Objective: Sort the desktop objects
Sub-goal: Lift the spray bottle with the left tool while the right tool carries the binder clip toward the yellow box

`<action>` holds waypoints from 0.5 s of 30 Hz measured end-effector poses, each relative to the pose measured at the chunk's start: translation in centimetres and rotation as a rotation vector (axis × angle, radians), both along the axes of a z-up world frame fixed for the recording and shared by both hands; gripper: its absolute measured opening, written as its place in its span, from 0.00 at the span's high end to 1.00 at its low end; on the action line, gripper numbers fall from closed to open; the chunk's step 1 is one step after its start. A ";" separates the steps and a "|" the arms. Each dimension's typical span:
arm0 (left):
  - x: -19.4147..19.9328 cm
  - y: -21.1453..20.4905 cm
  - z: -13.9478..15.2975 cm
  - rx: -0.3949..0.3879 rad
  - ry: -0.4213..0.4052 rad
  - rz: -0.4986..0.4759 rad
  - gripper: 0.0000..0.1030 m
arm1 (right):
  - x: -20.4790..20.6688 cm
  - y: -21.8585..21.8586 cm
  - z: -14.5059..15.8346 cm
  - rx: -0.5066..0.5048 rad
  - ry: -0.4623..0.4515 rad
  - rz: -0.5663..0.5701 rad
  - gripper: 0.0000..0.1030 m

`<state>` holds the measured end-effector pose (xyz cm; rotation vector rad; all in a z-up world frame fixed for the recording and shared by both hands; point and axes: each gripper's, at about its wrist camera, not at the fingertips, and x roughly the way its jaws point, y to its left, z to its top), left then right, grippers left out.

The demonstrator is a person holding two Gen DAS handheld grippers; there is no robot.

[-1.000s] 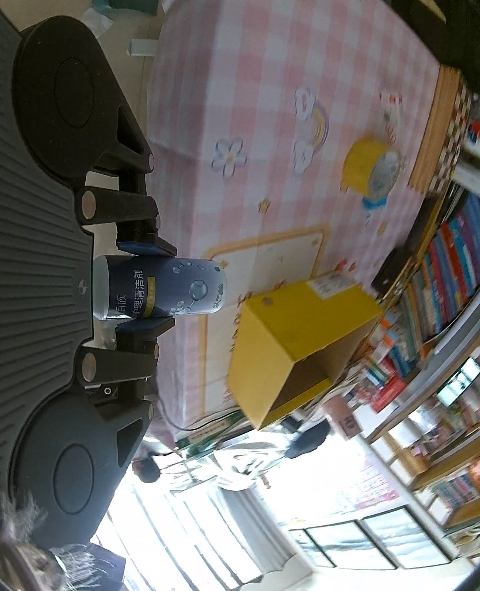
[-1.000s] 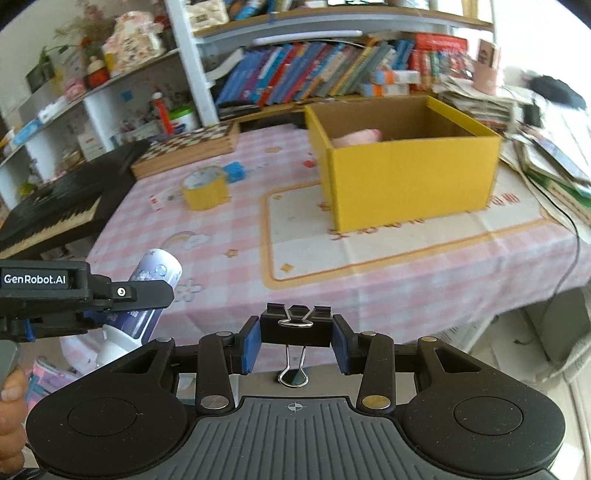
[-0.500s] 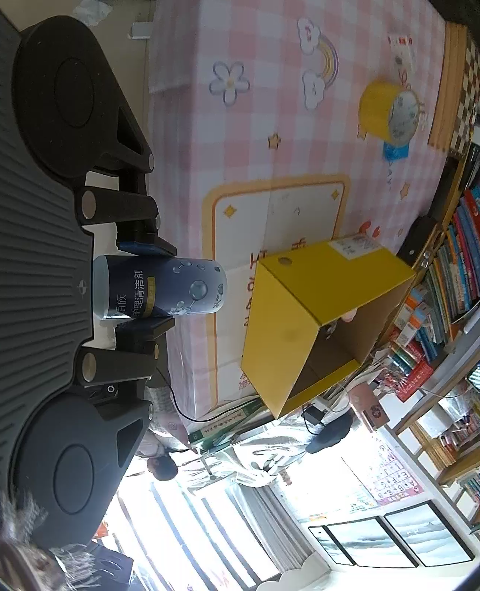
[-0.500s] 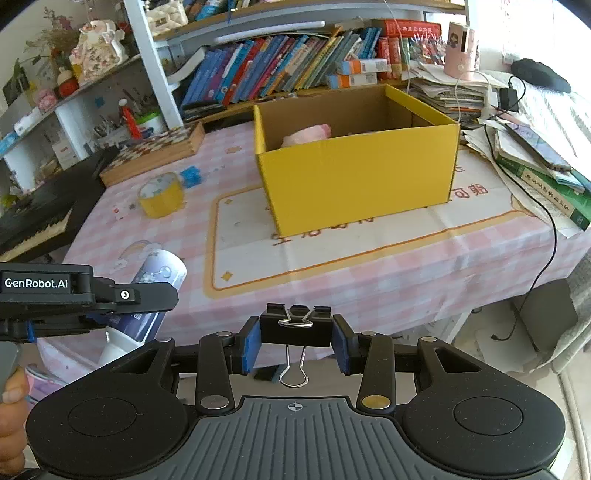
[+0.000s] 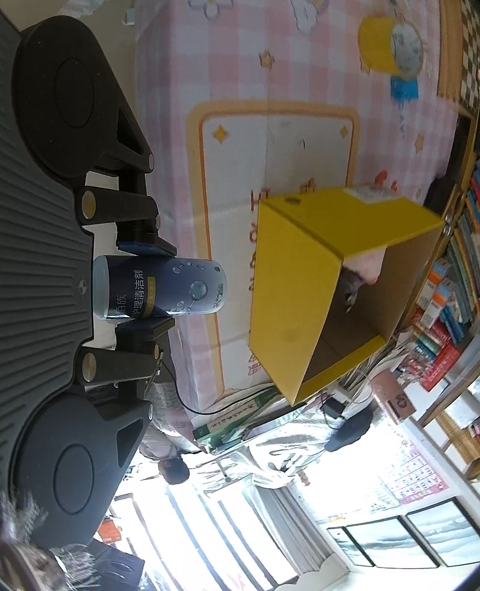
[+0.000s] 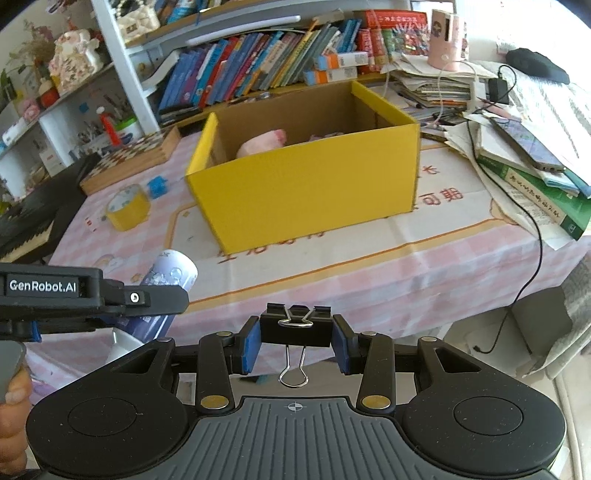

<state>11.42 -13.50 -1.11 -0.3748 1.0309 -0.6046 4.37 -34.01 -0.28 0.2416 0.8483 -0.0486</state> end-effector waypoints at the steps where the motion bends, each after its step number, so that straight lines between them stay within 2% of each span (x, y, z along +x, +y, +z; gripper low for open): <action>1: 0.1 -0.6 0.1 0.002 -0.003 -0.005 0.70 | 0.1 -0.5 0.0 0.002 -0.002 -0.002 0.61; 10: 1.1 -4.7 0.8 0.011 -0.030 -0.025 0.70 | 1.8 -3.8 0.3 0.010 -0.038 0.023 0.61; 15: 1.8 -5.5 2.2 0.025 -0.085 -0.004 0.70 | 3.1 -5.0 1.2 0.021 -0.078 0.042 0.61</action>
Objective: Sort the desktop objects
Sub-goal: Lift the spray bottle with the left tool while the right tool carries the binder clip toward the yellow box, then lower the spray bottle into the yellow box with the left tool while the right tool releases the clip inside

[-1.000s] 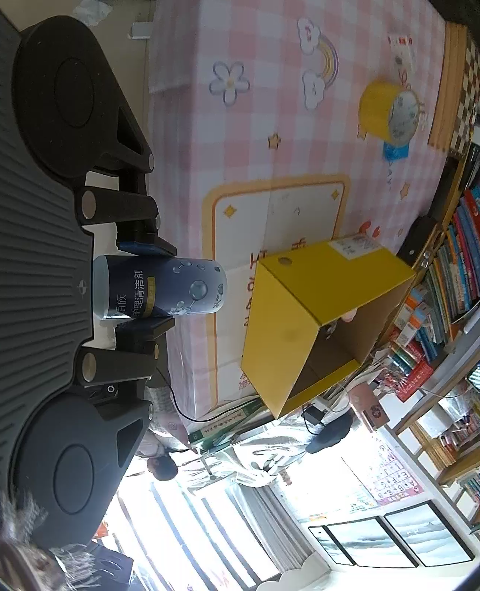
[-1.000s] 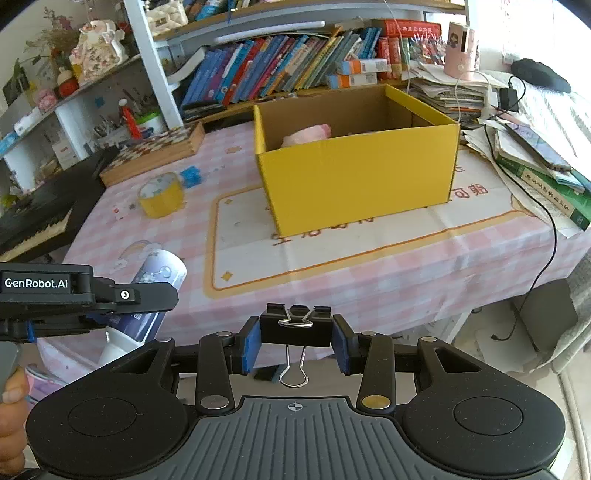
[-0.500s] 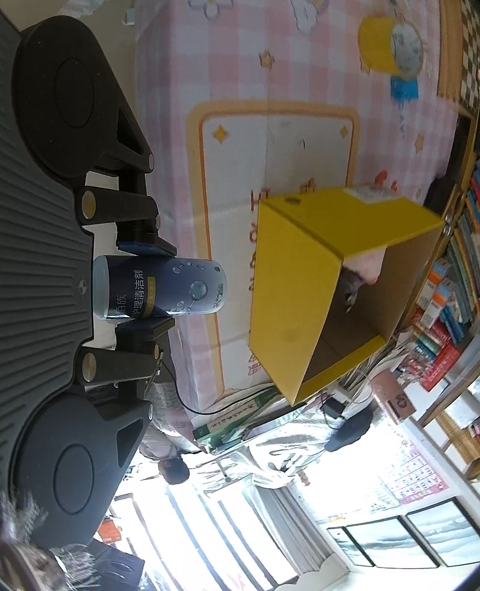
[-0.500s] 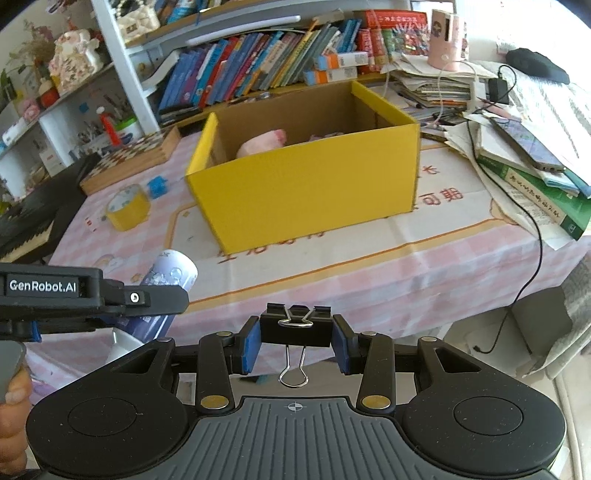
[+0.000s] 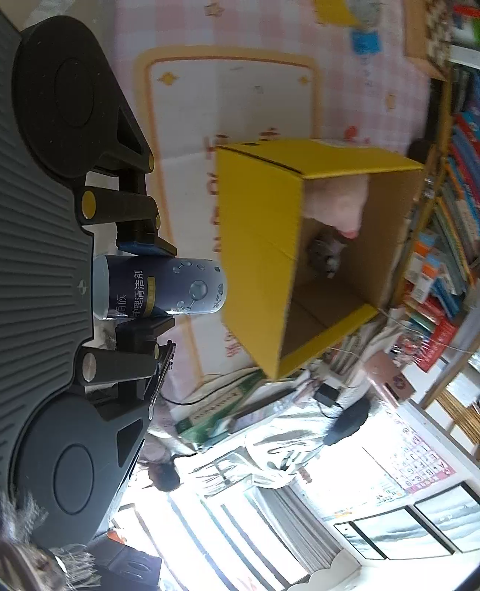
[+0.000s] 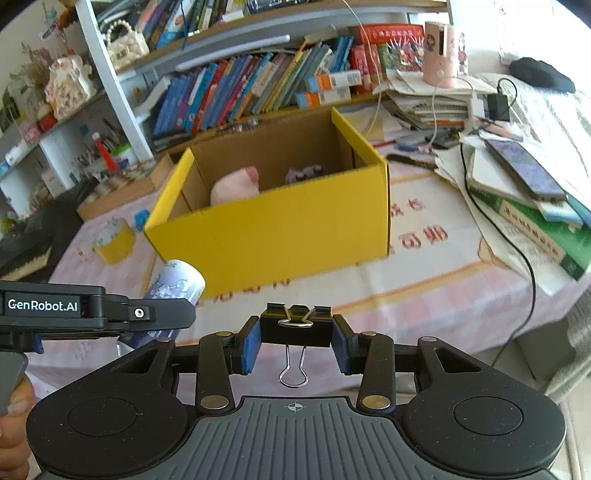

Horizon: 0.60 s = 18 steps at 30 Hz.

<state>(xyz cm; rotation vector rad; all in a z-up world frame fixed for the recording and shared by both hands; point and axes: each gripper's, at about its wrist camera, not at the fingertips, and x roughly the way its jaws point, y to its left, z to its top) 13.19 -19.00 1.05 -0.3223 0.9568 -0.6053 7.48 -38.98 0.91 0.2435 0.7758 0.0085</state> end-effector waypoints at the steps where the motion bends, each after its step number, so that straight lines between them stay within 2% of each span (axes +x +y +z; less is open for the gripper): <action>1: 0.2 -0.2 0.4 0.003 -0.016 0.001 0.71 | 0.3 -0.1 0.3 -0.004 -0.014 0.007 0.61; 8: 2.4 -1.1 4.3 0.023 -0.173 0.017 0.70 | 3.5 -1.0 3.6 0.000 -0.135 0.057 0.61; 12: 4.1 -1.6 6.3 0.029 -0.255 0.046 0.70 | 5.9 -1.5 5.0 -0.032 -0.197 0.099 0.61; 15: 5.4 -2.5 7.1 0.065 -0.313 0.046 0.70 | 8.0 -1.6 5.3 -0.081 -0.213 0.147 0.61; 18: 7.2 -3.6 7.2 0.101 -0.338 0.042 0.70 | 10.1 -1.6 5.1 -0.155 -0.207 0.208 0.61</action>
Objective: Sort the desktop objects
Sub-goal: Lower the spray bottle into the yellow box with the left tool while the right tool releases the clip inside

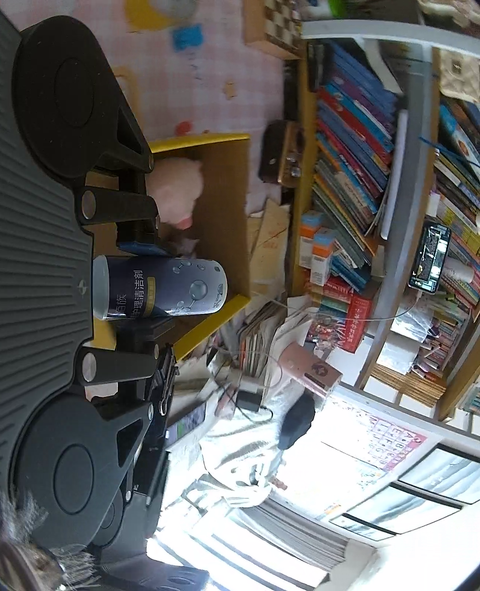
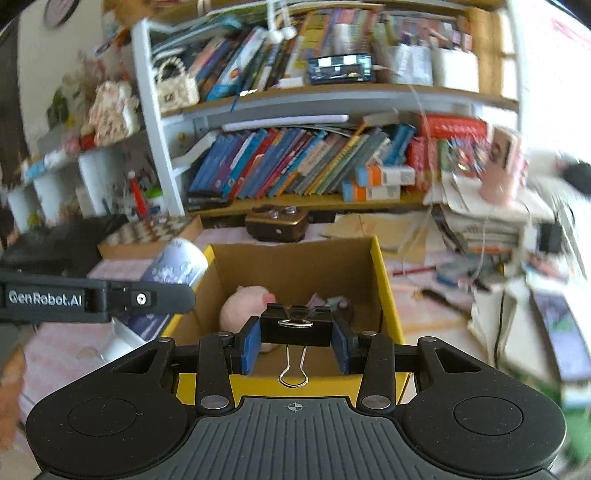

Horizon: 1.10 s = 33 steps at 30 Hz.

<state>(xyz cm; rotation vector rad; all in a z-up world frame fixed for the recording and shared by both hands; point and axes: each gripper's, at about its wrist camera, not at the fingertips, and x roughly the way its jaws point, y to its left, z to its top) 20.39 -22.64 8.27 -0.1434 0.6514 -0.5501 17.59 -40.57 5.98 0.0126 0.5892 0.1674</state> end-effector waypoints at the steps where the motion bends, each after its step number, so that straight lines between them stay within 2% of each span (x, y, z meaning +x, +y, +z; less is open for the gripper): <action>1: 0.7 -0.4 0.0 0.018 -0.009 0.004 0.70 | 0.7 0.1 -0.2 -0.027 0.002 0.015 0.61; 7: 4.6 -2.4 -1.5 0.122 -0.004 0.002 0.70 | 5.0 0.9 -2.5 -0.181 0.056 0.117 0.61; 15: 7.7 -4.4 -6.4 0.271 0.112 -0.035 0.70 | 8.7 2.5 -6.8 -0.376 0.190 0.290 0.61; 19: 7.7 -5.1 -7.9 0.324 0.140 -0.061 0.70 | 10.2 2.6 -7.8 -0.400 0.254 0.340 0.61; 27: 8.5 -5.5 -9.1 0.370 0.202 -0.087 0.70 | 11.9 2.9 -8.9 -0.413 0.369 0.393 0.61; 33: 8.4 -5.7 -9.2 0.387 0.196 -0.091 0.70 | 12.3 2.8 -9.1 -0.404 0.411 0.401 0.61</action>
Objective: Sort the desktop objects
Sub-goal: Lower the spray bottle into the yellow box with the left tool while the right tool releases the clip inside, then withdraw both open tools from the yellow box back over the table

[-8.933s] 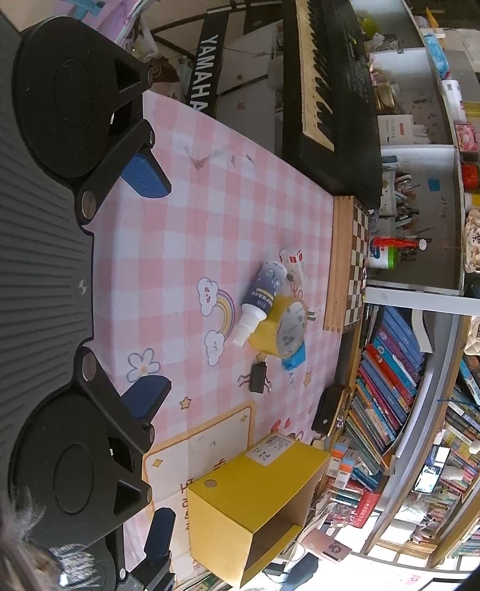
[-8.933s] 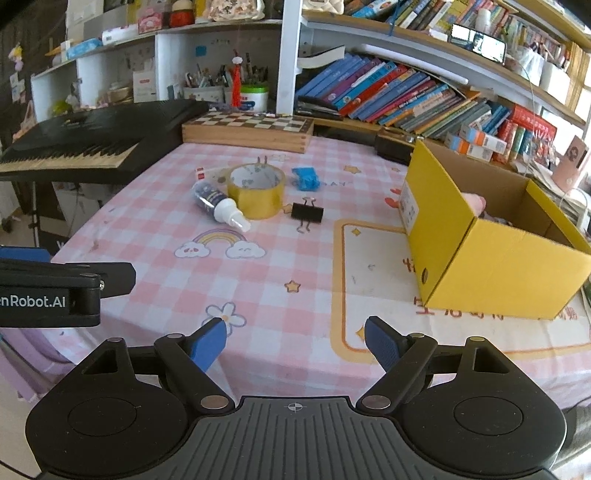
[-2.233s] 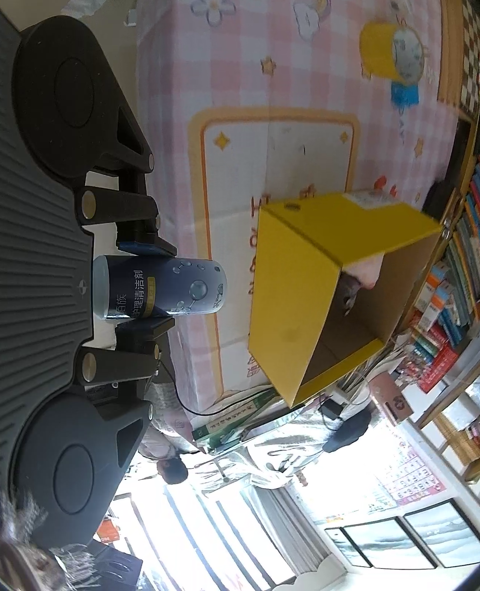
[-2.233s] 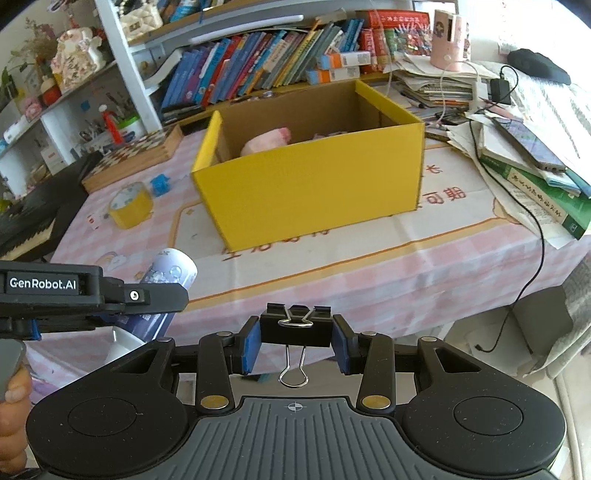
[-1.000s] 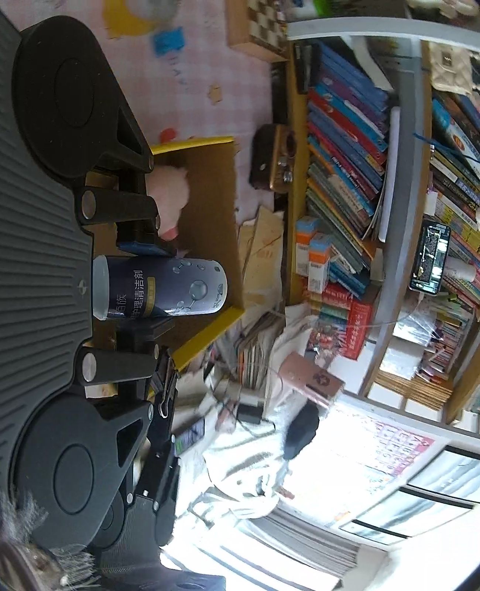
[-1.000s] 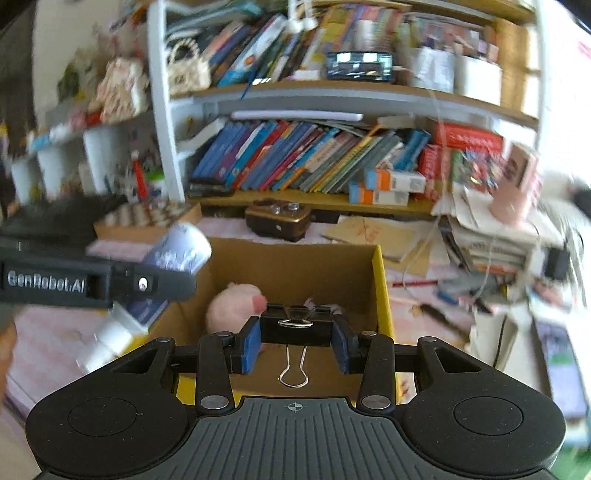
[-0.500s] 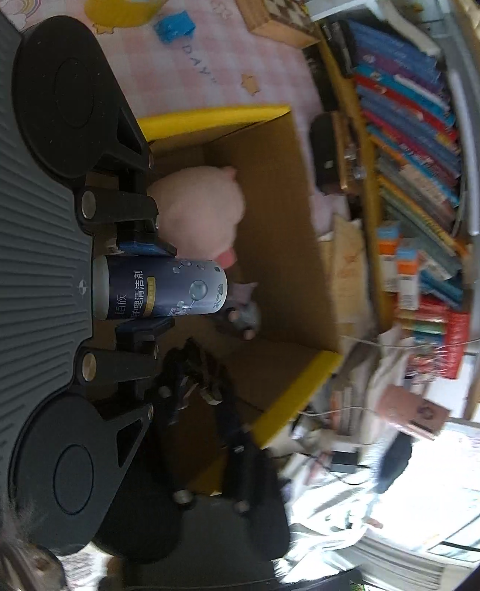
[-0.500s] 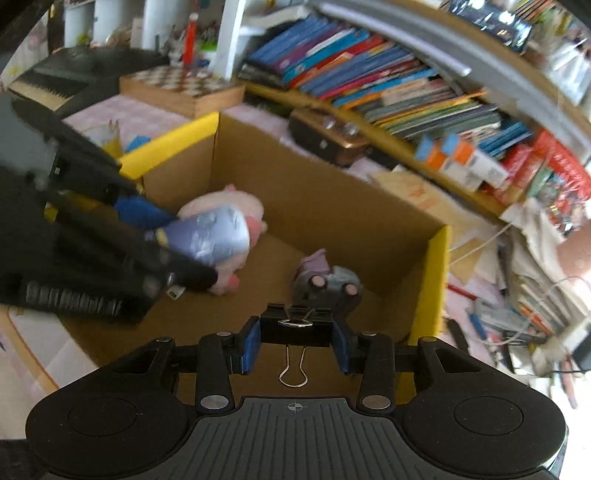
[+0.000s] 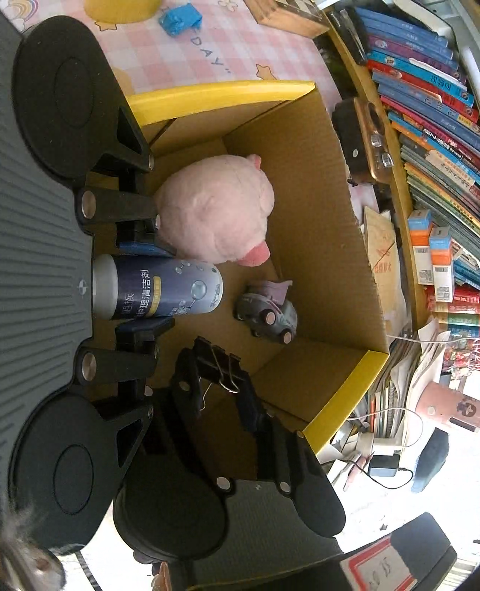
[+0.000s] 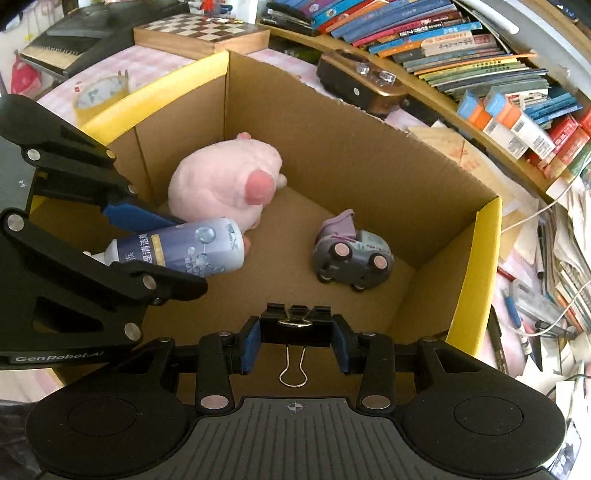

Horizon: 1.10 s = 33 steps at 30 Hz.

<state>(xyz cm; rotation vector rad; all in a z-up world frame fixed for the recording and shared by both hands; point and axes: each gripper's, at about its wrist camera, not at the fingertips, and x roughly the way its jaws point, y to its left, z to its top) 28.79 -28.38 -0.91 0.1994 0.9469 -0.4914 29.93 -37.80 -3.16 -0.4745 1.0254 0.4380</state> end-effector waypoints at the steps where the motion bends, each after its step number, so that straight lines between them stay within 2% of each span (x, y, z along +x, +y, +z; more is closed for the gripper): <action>1: -0.1 0.0 0.0 0.001 -0.004 0.002 0.70 | 0.0 0.0 0.0 0.002 0.001 0.002 0.61; 5: -0.4 0.0 0.2 0.002 -0.021 0.012 0.71 | 0.0 -0.2 0.3 0.020 -0.021 -0.005 0.60; 7: -0.6 0.3 0.6 -0.023 -0.036 0.021 0.69 | -0.2 -0.5 0.7 0.044 -0.046 -0.023 0.58; 11: -1.4 1.2 2.2 -0.069 -0.087 0.027 0.54 | -1.0 -0.9 1.7 0.084 -0.093 -0.048 0.56; 13: -1.9 1.8 3.3 -0.085 -0.124 0.050 0.38 | -1.7 -1.2 2.5 0.101 -0.128 -0.063 0.46; 17: -3.1 3.1 5.2 -0.137 -0.186 0.084 0.29 | -3.1 -2.1 4.6 0.185 -0.198 -0.105 0.44; 19: -3.9 3.7 6.1 -0.145 -0.226 0.104 0.22 | -3.8 -2.3 5.4 0.215 -0.238 -0.129 0.44; 23: -5.6 4.9 7.6 -0.154 -0.303 0.145 0.15 | -5.7 -2.7 7.3 0.276 -0.331 -0.184 0.41; 28: -7.9 6.7 8.8 -0.153 -0.382 0.211 0.04 | -8.1 -3.0 8.4 0.333 -0.403 -0.261 0.38; 33: -10.1 8.9 9.3 -0.166 -0.426 0.269 0.03 | -10.1 -3.6 8.6 0.374 -0.453 -0.365 0.38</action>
